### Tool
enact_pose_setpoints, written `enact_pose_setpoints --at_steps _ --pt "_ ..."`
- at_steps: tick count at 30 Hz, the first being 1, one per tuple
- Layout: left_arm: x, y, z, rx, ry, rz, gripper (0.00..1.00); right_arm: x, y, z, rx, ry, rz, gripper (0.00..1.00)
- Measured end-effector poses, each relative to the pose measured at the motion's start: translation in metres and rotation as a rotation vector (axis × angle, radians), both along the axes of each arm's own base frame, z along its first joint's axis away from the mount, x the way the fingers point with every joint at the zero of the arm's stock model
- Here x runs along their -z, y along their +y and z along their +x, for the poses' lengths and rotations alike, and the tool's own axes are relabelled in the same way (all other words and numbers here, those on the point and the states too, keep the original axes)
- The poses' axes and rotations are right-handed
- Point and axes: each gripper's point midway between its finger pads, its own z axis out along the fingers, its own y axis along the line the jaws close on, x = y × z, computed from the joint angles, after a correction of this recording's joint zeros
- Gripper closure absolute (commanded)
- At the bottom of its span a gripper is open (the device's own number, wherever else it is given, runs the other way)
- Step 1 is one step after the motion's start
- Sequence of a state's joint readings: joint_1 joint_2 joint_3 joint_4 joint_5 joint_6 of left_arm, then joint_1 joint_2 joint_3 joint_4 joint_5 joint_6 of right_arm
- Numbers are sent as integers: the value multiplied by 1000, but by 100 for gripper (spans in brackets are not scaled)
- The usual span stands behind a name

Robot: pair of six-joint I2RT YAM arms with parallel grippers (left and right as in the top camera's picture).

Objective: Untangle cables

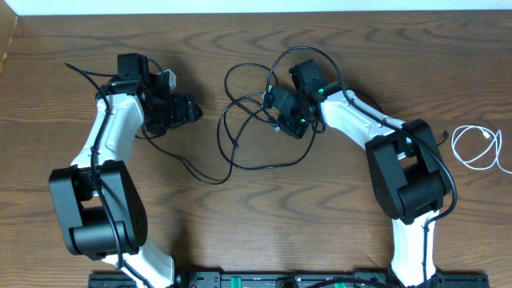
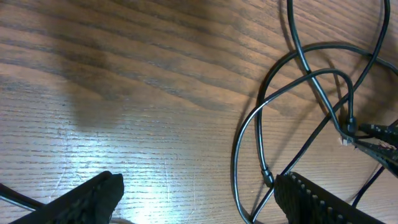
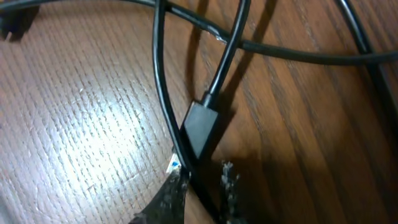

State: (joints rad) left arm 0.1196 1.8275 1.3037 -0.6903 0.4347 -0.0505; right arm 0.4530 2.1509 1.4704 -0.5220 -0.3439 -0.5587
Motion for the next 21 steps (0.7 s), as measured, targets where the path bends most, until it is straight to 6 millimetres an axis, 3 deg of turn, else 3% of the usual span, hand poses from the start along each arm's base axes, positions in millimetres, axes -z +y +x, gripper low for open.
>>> enact_pose_setpoints --at_steps 4,5,6,7,9,10,11,21 --pt "0 0 0 0 0 0 16 0 0 0 0 0 0 97" --pt "0 0 0 0 0 0 16 0 0 0 0 0 0 95" --pt "0 0 0 0 0 0 16 0 0 0 0 0 0 86" --pt "0 0 0 0 0 0 16 0 0 0 -1 0 0 85" --pt "0 0 0 0 0 0 16 0 0 0 -1 0 -1 88" --pt "0 0 0 0 0 0 16 0 0 0 -1 0 -1 97" --pt "0 0 0 0 0 0 16 0 0 0 -1 0 -1 99" --pt "0 0 0 0 0 0 16 0 0 2 17 -1 1 99"
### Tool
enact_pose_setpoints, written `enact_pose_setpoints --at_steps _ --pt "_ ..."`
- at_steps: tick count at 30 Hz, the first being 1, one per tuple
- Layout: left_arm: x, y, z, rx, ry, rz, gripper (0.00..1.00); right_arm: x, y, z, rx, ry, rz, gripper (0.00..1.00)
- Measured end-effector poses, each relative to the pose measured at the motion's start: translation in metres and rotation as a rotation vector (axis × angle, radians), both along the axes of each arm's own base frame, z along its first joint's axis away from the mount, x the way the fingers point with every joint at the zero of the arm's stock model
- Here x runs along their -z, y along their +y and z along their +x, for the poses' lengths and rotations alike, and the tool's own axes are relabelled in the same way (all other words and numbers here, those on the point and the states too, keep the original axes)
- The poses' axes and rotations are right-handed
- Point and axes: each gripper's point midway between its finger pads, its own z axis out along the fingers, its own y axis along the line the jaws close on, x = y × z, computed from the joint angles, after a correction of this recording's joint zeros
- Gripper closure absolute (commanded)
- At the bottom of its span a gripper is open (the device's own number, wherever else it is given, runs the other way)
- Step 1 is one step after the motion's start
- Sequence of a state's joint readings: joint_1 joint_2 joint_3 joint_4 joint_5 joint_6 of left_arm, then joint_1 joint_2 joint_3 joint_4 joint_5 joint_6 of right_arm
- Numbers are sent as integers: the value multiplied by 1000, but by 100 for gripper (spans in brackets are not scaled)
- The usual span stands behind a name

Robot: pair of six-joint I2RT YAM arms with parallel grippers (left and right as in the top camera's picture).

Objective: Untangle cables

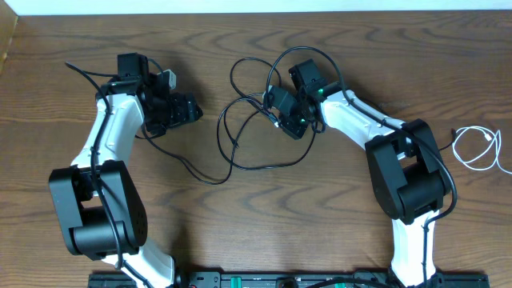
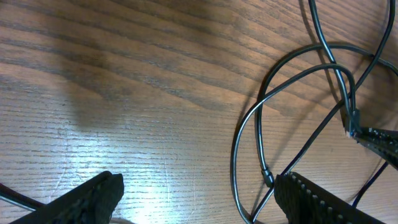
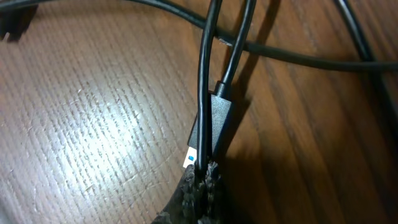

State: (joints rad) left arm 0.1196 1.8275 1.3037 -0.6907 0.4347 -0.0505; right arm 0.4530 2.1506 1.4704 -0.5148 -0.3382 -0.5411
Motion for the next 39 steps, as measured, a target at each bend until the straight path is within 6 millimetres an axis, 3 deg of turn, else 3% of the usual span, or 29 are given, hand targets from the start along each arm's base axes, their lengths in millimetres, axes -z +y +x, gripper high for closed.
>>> enact_pose_setpoints --at_steps 3,4,7,8,17,19,24,27,33,39 --pt "0 0 0 0 0 0 16 0 -1 3 28 -1 -2 99" --pt "0 0 0 0 0 0 16 0 -2 3 38 1 -3 90" --pt "0 0 0 0 0 0 16 0 -2 4 49 2 -5 90" --pt "0 0 0 0 0 0 16 0 -2 4 50 3 -5 99" --pt "0 0 0 0 0 0 16 -7 -2 3 53 2 5 99" --pt "0 0 0 0 0 0 16 -24 -1 4 52 -26 22 99" --pt "0 0 0 0 0 0 16 -104 1 5 48 -156 96 99" --pt "0 0 0 0 0 0 16 -138 -1 0 45 -206 126 99" --pt "0 0 0 0 0 0 16 -170 -3 -6 45 -258 154 99" --pt "0 0 0 0 0 0 16 -226 -7 -20 33 -356 221 99"
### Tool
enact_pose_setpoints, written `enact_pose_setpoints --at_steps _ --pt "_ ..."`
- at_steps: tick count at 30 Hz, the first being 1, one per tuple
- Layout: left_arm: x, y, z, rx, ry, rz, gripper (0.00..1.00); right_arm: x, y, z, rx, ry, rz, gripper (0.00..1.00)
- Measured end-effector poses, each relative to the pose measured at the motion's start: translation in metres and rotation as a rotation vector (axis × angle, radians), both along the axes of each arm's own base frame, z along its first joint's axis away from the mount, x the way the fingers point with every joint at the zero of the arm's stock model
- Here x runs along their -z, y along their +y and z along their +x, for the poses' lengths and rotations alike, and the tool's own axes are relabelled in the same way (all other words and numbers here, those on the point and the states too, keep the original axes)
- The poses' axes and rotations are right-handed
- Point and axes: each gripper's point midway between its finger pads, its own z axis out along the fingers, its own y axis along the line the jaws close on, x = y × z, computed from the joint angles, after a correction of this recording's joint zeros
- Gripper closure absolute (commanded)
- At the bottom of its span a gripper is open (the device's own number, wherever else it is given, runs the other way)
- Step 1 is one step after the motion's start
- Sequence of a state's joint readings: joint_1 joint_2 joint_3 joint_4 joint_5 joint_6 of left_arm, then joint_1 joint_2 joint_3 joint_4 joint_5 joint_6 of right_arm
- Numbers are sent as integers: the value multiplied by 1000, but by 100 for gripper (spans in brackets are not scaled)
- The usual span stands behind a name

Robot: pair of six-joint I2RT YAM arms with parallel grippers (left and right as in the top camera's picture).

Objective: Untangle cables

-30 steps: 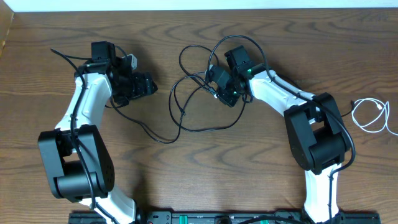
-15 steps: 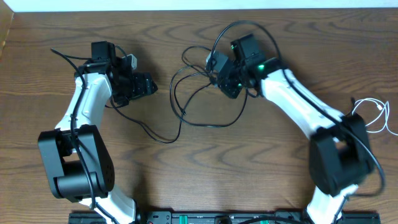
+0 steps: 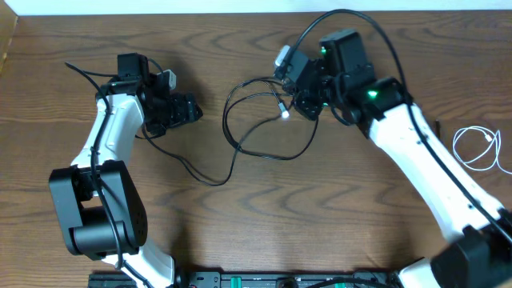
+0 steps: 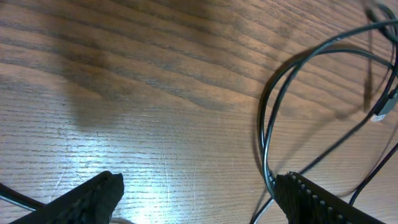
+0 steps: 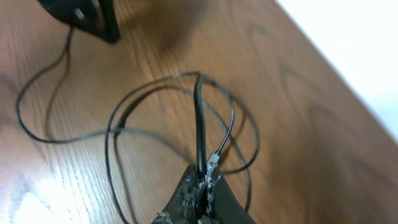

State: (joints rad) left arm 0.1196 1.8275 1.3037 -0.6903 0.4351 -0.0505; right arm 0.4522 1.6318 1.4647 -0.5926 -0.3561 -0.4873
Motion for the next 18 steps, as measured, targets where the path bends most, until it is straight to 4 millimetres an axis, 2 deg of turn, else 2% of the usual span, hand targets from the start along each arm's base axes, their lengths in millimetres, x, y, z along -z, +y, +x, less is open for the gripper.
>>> enact_pose_setpoints --at_steps 3,9,13,18 --pt "0 0 0 0 0 0 16 -34 -2 -10 -11 -69 45 99" --pt "0 0 0 0 0 0 16 -84 -11 -30 -14 -176 98 99" --pt "0 0 0 0 0 0 16 -104 -23 -34 28 -237 93 99" --pt "0 0 0 0 0 0 16 -118 -55 -25 217 -282 51 99"
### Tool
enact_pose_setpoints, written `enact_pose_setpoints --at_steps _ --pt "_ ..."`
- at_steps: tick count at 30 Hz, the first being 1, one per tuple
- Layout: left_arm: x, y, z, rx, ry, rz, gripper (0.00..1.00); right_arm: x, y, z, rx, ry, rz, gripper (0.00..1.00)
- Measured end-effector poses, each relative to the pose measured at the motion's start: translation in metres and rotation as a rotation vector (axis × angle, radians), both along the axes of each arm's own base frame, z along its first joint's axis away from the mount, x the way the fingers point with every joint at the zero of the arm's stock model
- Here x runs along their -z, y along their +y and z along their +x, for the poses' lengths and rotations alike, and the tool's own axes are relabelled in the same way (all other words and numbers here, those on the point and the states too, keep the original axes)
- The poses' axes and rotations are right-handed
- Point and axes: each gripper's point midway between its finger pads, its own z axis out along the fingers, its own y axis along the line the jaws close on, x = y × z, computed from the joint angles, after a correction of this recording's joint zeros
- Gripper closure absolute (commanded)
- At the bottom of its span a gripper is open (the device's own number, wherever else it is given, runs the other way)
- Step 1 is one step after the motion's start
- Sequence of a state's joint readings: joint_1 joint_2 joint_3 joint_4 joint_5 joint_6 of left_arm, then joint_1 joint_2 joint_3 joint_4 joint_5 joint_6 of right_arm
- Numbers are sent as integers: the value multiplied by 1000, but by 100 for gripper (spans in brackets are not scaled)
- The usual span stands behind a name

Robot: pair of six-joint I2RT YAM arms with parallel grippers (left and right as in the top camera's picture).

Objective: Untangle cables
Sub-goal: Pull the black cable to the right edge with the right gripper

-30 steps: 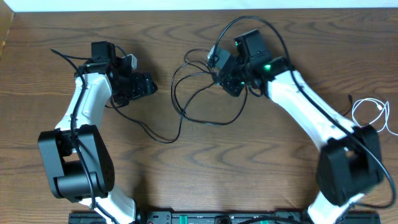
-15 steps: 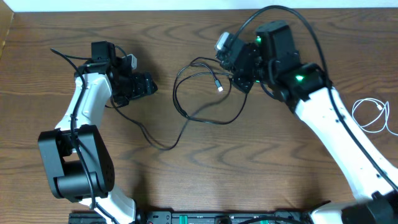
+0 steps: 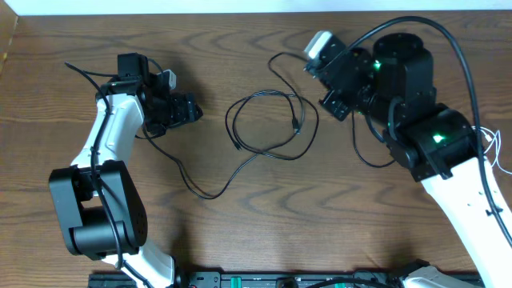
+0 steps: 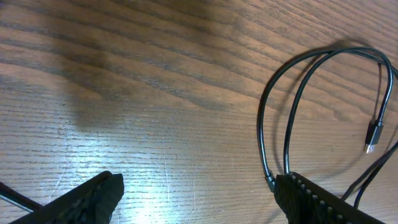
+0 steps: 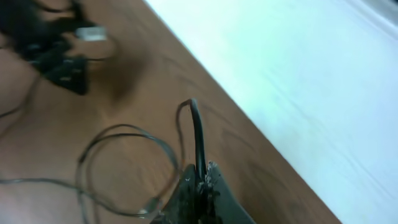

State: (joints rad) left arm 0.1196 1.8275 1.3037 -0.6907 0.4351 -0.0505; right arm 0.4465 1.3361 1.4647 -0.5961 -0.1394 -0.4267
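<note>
A thin black cable (image 3: 264, 94) lies in loose loops mid-table, shown also in the left wrist view (image 4: 261, 134). One plug end (image 3: 298, 124) rests inside the loop (image 4: 372, 134). One strand rises from the loops to my right gripper (image 5: 200, 176), which is raised high over the back right and shut on the cable (image 5: 198, 134). Another strand trails down-left (image 3: 200, 192) toward the left arm. My left gripper (image 4: 199, 199) sits low at the left (image 3: 186, 109), open and empty, its right finger (image 4: 323, 199) next to the loop.
A white cable (image 3: 480, 148) lies coiled at the table's right edge, partly behind the right arm. The table's back edge (image 5: 249, 118) meets a white wall. The left arm's own lead runs off near the left edge (image 3: 80, 72).
My right gripper, still shut on the cable, now stands higher and farther right. The loops have spread wider and the plug end now rests inside them. The left arm has not moved.
My right gripper was low in the tangle, open around a strand beside a plug. Then it was shut on that strand. Later it held the strand up above the table, and now higher and rightward, with the tangle loosened into open loops.
</note>
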Motion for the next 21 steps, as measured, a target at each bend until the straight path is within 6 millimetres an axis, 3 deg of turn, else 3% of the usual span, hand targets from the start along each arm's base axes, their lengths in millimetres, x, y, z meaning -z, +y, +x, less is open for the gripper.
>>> enact_pose_setpoints --at_steps 4,6,13,21 --pt "0 0 0 0 0 0 16 -4 -51 13 290 4 0 99" --pt "0 0 0 0 0 0 16 4 -75 16 405 32 -25 99" --pt "0 0 0 0 0 0 16 45 -132 19 606 173 -127 99" --pt "0 0 0 0 0 0 16 115 -214 33 903 399 -185 98"
